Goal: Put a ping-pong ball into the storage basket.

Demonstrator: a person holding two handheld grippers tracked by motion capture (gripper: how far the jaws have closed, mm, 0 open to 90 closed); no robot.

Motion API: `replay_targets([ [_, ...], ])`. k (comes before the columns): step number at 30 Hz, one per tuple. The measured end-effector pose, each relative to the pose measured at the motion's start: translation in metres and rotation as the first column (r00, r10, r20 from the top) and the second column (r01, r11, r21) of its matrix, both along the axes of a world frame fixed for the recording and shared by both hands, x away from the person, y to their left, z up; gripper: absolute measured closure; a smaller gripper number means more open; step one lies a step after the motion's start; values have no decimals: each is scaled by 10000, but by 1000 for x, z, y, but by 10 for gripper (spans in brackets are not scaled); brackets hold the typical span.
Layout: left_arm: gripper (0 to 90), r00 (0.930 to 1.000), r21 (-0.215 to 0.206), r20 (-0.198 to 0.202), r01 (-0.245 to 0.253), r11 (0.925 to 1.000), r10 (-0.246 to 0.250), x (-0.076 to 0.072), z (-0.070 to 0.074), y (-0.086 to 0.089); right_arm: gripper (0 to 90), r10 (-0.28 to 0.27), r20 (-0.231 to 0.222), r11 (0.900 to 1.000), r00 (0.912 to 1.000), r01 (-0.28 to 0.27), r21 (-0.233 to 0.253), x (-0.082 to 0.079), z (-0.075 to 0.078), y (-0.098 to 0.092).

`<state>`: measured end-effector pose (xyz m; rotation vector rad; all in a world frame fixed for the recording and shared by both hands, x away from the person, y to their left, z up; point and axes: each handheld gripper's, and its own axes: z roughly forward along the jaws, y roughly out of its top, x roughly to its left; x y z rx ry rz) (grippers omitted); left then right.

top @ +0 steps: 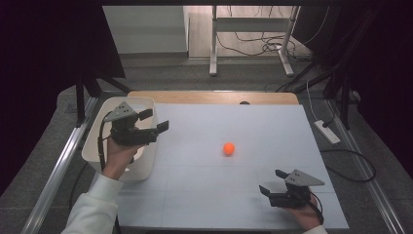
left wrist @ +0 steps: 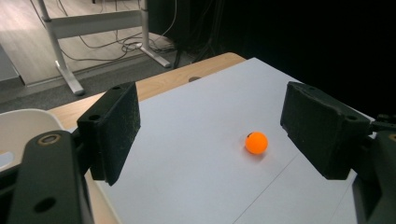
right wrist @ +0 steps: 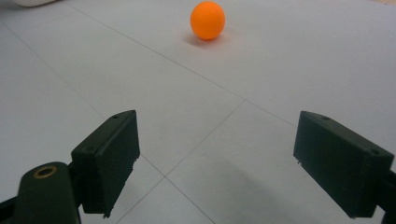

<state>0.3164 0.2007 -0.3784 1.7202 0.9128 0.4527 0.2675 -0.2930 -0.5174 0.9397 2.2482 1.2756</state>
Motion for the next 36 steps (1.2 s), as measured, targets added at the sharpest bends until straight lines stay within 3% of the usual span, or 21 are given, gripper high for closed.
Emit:
replay_targets([
  [13, 211, 9985, -15, 92, 539, 9985, -539, -3, 0, -19, 146, -30, 58, 9999, 10000, 30, 104, 1, 2, -1],
  [31, 211, 9921, 276, 17, 1256, 9917, -1257, 3, -10, -47, 146, -95, 67, 9999, 9999, 94, 114, 0, 2, 1],
  [36, 211, 9901, 201, -178, 1398, 9900, -1394, 10, -17, -52, 146, -130, 33, 9999, 9999, 130, 37, 1, 1, 2],
])
